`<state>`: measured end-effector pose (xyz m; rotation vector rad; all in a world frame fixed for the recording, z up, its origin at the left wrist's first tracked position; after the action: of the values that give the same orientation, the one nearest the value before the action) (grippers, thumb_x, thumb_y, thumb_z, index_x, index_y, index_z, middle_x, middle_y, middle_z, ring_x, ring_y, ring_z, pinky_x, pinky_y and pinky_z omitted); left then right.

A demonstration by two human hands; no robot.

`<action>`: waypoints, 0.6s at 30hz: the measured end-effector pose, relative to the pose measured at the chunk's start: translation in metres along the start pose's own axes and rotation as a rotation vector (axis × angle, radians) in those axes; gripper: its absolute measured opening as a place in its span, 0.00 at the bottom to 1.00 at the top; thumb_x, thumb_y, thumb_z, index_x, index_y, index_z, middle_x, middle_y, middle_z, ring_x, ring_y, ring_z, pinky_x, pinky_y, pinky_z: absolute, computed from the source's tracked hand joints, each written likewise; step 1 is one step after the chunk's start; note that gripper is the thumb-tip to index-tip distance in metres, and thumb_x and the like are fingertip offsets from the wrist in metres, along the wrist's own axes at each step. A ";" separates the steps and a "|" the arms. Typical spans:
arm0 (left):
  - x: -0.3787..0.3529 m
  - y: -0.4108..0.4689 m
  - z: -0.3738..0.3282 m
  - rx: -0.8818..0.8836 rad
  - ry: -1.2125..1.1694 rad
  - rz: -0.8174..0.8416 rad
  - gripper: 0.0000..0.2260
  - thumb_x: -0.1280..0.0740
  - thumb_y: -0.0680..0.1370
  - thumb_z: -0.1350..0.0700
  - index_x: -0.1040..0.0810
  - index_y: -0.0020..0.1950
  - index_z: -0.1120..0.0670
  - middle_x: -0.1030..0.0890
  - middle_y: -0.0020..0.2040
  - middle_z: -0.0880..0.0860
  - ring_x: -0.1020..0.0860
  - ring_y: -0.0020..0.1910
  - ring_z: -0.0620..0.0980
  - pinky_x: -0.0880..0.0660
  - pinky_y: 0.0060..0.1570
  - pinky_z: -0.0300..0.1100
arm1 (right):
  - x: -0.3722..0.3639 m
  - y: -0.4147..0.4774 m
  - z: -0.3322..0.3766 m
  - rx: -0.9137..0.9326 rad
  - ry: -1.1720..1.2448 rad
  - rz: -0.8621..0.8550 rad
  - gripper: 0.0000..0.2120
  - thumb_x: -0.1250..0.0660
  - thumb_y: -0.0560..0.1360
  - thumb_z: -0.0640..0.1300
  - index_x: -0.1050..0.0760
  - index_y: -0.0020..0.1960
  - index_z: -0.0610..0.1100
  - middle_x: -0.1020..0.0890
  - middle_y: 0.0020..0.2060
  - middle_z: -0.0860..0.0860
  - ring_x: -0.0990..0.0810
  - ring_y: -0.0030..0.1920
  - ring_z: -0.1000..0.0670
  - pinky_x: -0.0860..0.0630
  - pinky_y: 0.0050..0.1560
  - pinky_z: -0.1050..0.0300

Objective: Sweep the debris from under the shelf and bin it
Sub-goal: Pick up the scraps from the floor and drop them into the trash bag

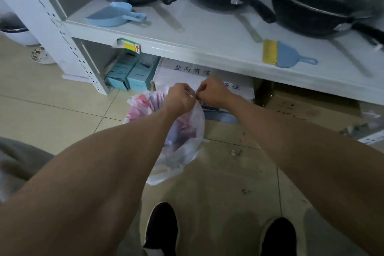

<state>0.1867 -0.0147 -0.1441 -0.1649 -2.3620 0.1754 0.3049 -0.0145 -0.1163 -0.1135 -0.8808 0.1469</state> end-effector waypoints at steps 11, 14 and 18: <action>-0.139 -0.012 -0.064 -0.154 0.073 0.308 0.14 0.31 0.72 0.65 0.23 0.57 0.58 0.23 0.54 0.56 0.24 0.44 0.49 0.27 0.40 0.37 | 0.062 -0.045 -0.163 -0.289 -0.072 -0.012 0.07 0.34 0.72 0.34 0.20 0.45 0.31 0.21 0.38 0.40 0.23 0.35 0.49 0.25 0.37 0.58; -0.191 -0.016 -0.035 -0.108 0.169 0.470 0.19 0.30 0.73 0.64 0.26 0.63 0.56 0.25 0.61 0.57 0.24 0.55 0.55 0.24 0.52 0.43 | 0.042 -0.054 -0.217 -0.364 -0.057 0.048 0.08 0.35 0.72 0.34 0.20 0.43 0.30 0.20 0.37 0.38 0.22 0.37 0.43 0.23 0.34 0.53; -0.240 -0.016 0.006 -0.065 0.250 0.491 0.20 0.30 0.73 0.64 0.26 0.64 0.57 0.25 0.63 0.58 0.24 0.59 0.56 0.24 0.55 0.43 | -0.012 -0.067 -0.277 -0.425 -0.030 0.126 0.10 0.34 0.70 0.33 0.21 0.46 0.26 0.19 0.46 0.32 0.21 0.40 0.41 0.23 0.35 0.58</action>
<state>0.3519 -0.0721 -0.3094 -0.7549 -2.0414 0.2942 0.5171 -0.0927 -0.2895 -0.5651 -0.9250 0.0770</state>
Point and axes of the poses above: each hand's wrist, its own y-axis towards the middle knuckle, its own x-axis out of the back of the hand, z = x × y, the point moved 7 cm from there along y, towards the middle knuckle
